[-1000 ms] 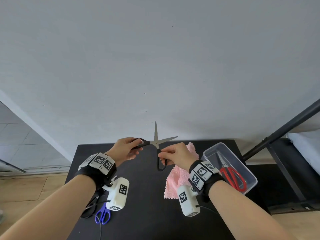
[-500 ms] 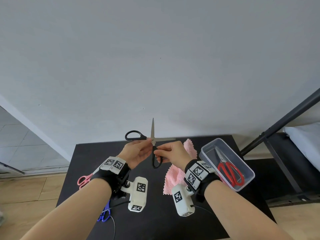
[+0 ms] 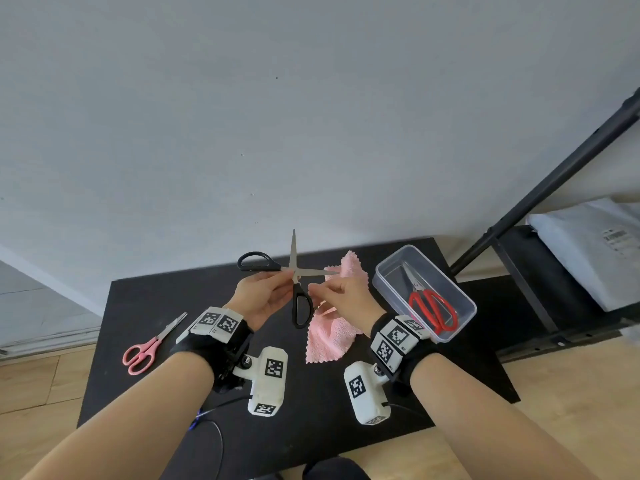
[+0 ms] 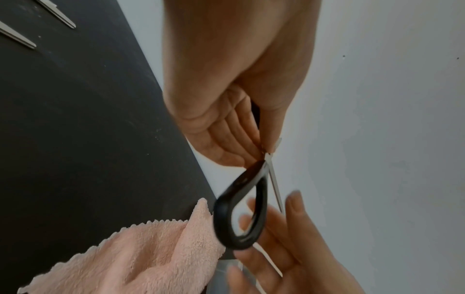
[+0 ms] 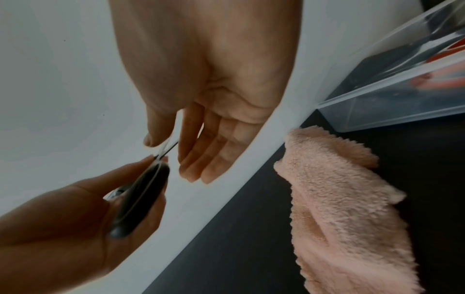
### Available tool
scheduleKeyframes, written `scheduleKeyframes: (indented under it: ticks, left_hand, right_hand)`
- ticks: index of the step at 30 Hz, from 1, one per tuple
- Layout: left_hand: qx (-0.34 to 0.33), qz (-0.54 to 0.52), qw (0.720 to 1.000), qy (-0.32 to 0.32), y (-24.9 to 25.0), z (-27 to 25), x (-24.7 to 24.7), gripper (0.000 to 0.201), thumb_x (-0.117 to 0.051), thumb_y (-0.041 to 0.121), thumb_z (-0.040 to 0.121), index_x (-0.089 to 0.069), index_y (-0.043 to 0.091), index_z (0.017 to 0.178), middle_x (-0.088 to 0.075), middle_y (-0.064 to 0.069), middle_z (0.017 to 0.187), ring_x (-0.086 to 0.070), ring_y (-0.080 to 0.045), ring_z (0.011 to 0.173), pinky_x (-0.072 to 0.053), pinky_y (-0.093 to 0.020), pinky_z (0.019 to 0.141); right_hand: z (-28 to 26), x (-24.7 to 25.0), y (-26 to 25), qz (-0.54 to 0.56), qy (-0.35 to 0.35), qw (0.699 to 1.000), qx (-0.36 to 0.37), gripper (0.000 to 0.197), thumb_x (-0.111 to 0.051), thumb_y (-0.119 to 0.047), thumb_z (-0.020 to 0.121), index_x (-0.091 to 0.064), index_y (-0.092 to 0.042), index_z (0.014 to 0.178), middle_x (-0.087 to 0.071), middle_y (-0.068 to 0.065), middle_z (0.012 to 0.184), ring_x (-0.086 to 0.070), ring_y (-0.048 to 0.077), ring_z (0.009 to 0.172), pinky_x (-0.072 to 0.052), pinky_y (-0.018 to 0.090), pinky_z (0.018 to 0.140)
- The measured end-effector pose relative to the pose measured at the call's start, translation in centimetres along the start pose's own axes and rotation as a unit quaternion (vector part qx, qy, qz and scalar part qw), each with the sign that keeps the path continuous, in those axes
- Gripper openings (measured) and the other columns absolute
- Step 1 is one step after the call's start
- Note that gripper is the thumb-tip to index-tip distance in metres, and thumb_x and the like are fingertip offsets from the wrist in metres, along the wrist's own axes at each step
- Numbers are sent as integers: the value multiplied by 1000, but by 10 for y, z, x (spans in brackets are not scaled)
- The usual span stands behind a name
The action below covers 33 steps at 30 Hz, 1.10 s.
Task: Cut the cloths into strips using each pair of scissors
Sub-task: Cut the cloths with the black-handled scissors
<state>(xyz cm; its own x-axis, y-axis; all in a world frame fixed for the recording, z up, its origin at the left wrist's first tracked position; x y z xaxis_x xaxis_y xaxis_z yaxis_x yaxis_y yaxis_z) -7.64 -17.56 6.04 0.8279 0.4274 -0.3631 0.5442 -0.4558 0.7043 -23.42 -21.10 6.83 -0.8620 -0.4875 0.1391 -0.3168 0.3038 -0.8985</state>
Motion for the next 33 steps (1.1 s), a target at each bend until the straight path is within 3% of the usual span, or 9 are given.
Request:
scheduleKeyframes:
  ticks: [4, 8, 14, 18, 20, 24, 28, 31, 33]
  left_hand:
    - [10, 17, 1000, 0, -8, 7, 8, 23, -63, 9, 89, -60, 5, 112, -71, -5, 90, -69, -12, 77, -55, -21, 70]
    - [22, 39, 999, 0, -20, 11, 13, 29, -63, 9, 89, -59, 3, 116, -71, -7, 93, -68, -16, 82, -53, -23, 70]
    - [32, 62, 997, 19, -38, 15, 25, 25, -65, 8, 87, -61, 3, 111, -74, -5, 87, -69, -15, 78, -53, -22, 67]
    - [42, 72, 996, 36, -48, 16, 33, 13, -64, 5, 87, -63, 4, 100, -74, -3, 78, -71, -12, 67, -53, -18, 55]
    - [48, 70, 995, 44, -53, 17, 38, 11, -63, 4, 87, -63, 3, 99, -74, -4, 77, -71, -12, 66, -53, -18, 53]
    - [59, 67, 994, 55, -62, 18, 48, 10, -63, 3, 88, -62, 3, 98, -74, -5, 79, -70, -15, 70, -54, -19, 55]
    - [67, 68, 993, 65, -67, 19, 59, 8, -63, 4, 88, -62, 4, 96, -73, -5, 78, -70, -13, 66, -54, -19, 53]
    - [71, 70, 992, 74, -68, 18, 67, 6, -63, 4, 88, -62, 5, 93, -72, -6, 79, -70, -11, 65, -53, -19, 53]
    - [72, 69, 992, 78, -68, 16, 72, 5, -63, 4, 88, -61, 5, 92, -71, -6, 78, -69, -12, 64, -53, -19, 52]
  right_hand:
    - [-2, 29, 19, -14, 60, 998, -31, 26, -60, -22, 92, -70, 1, 94, -69, 6, 78, -64, 15, 67, -56, 26, 67]
    - [-1, 57, 43, -55, 107, 991, -60, 20, -52, -15, 96, -68, -6, 87, -68, 7, 81, -65, 19, 73, -58, 39, 74]
    - [2, 81, 94, -81, 120, 975, -167, 27, -44, 3, 94, -58, 1, 117, -61, 11, 92, -57, 15, 69, -55, 27, 61]
    - [5, 75, 115, -124, 124, 965, -194, 10, -57, -5, 89, -66, -5, 93, -65, 15, 87, -61, 20, 67, -59, 30, 62]
    - [4, 66, 118, -162, 101, 964, -187, 12, -65, -17, 85, -68, -6, 79, -68, 9, 77, -62, 16, 63, -57, 27, 60]
    - [0, 27, 114, -237, -27, 964, -117, 23, -64, -25, 85, -66, -2, 84, -66, 4, 75, -61, 13, 66, -55, 29, 67]
    - [-2, -7, 104, -464, -97, 881, 13, 18, -57, -28, 92, -61, -15, 103, -65, -3, 95, -63, 16, 86, -54, 34, 78]
    - [-1, -33, 99, -586, -127, 790, 130, 27, -49, -25, 97, -54, -8, 117, -60, 5, 106, -62, 26, 89, -49, 36, 68]
    - [2, -42, 101, -637, -137, 744, 146, 29, -48, -26, 97, -55, -5, 116, -58, 7, 108, -61, 27, 88, -41, 34, 62]
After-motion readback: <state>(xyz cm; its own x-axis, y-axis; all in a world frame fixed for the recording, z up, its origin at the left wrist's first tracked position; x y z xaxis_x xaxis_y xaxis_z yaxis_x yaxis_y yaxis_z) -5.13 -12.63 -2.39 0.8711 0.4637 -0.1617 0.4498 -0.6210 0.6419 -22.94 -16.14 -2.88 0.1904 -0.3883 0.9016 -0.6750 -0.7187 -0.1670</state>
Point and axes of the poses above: each hand's wrist, its own z-axis towards the middle knuckle, its own x-axis out of the back of the hand, y = z × x, the point moved 5 cm from there along z, towards the middle knuckle
